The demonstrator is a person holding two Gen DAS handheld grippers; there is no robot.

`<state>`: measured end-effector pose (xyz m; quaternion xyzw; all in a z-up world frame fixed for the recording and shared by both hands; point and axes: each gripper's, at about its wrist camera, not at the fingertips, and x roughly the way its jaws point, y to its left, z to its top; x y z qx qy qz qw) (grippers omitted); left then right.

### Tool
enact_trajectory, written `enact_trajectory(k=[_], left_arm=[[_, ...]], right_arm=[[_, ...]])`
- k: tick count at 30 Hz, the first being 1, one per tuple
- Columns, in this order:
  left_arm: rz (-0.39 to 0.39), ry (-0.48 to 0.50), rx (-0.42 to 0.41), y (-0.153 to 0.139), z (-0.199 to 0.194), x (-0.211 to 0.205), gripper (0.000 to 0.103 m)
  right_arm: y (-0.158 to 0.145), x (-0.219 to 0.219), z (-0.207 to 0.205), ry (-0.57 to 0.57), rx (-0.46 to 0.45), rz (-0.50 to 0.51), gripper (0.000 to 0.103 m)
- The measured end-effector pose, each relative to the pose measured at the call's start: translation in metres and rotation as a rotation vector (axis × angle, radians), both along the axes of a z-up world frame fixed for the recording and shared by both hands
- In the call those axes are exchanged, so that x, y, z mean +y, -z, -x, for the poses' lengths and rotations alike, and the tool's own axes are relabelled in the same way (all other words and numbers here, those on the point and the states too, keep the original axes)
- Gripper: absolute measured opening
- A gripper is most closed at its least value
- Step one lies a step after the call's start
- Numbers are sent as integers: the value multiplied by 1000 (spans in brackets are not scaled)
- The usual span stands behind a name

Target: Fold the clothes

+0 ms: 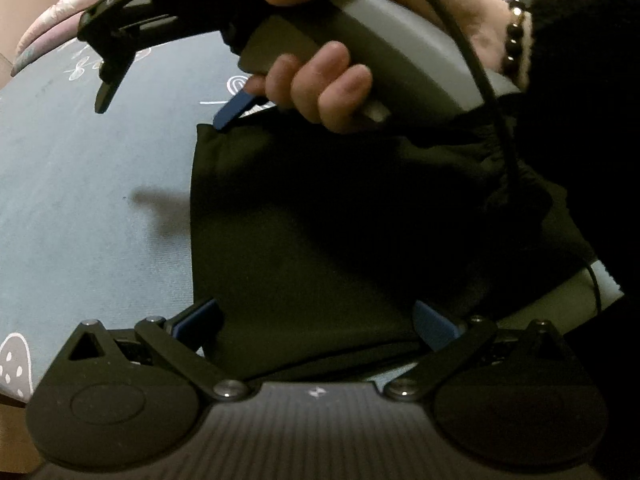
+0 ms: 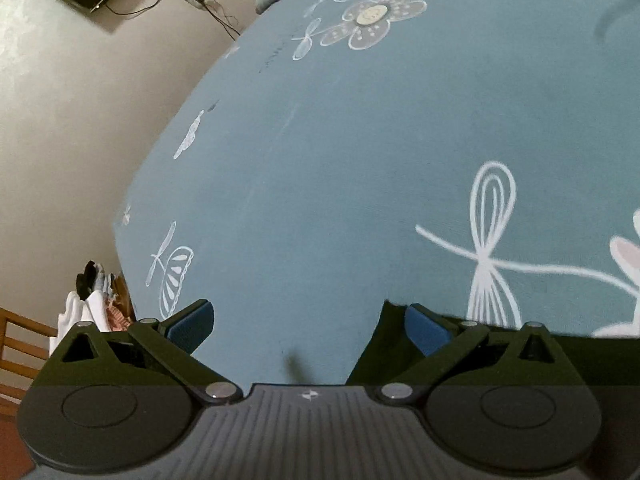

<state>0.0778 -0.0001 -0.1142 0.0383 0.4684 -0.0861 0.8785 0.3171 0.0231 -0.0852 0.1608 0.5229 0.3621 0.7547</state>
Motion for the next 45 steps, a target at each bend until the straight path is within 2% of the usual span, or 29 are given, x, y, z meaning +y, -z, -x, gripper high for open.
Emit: enact_trajectory(k=[4, 8, 11, 16, 19, 26, 32, 36, 42, 45], left_arm=[[-22, 9, -25, -8, 6, -2, 102], [-31, 13, -36, -13, 9, -3, 102], [-29, 11, -25, -12, 6, -4, 102], [-24, 12, -1, -8, 1, -5, 102], [-25, 12, 6, -5, -2, -5, 102], [-19, 11, 17, -3, -3, -4, 102], [-2, 9, 27, 1, -4, 1, 102], [3, 9, 31, -1, -4, 0, 102], [-2, 9, 31, 0, -3, -1, 102], [-3, 7, 32, -1, 0, -2, 102]], right_arm=[[-12, -3, 5, -3, -22, 8, 103], [-20, -8, 12, -28, -35, -32, 103], [-27, -19, 26, -57, -46, 3, 103], [-10, -20, 26, -47, -11, 82, 103], [4, -18, 17, -21, 18, 79, 103], [-1, -21, 12, -6, 26, 54, 103], [-20, -38, 13, 26, 4, 22, 103], [-44, -59, 20, 56, -34, 20, 103], [-76, -99, 52, 99, -81, 37, 103], [-80, -125, 70, 125, -71, 14, 103]])
